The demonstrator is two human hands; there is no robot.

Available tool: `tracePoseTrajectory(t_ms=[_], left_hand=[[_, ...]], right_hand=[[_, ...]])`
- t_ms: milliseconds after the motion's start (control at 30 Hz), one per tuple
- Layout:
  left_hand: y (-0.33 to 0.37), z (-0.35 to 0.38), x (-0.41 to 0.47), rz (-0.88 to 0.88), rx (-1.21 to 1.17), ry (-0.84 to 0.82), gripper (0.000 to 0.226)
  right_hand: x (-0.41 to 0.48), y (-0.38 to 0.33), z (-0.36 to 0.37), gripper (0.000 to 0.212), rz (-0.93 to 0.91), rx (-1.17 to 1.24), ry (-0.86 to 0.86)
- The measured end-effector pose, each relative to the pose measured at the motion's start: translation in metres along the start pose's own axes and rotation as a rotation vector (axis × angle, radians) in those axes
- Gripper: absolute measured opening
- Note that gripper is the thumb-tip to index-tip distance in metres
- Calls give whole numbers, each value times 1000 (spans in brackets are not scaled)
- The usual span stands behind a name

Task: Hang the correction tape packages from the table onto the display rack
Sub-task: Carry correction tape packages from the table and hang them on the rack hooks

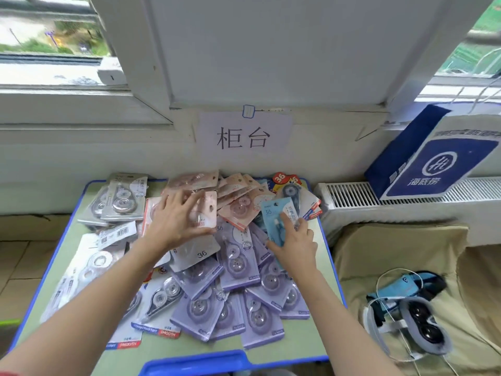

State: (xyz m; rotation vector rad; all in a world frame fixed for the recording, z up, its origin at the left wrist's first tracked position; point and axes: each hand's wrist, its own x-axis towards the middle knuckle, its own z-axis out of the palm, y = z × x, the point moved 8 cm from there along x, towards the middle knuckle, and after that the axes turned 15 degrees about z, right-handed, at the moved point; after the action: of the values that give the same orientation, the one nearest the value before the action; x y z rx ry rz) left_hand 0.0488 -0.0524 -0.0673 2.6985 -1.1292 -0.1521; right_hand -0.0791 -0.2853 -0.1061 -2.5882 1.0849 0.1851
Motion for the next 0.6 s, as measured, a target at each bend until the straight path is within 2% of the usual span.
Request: tracePoseTrajectory(t_ms=[233,433,600], left_hand=[[31,17,-66,-9,48,19,115],[54,17,-137,56,12,97,98],[92,28,-207,132,-18,103,96]], right_hand=[[-63,20,6,80,20,35,24],[-148,48,12,83,98,82,73],[-239,95,26,82,196,142,89]])
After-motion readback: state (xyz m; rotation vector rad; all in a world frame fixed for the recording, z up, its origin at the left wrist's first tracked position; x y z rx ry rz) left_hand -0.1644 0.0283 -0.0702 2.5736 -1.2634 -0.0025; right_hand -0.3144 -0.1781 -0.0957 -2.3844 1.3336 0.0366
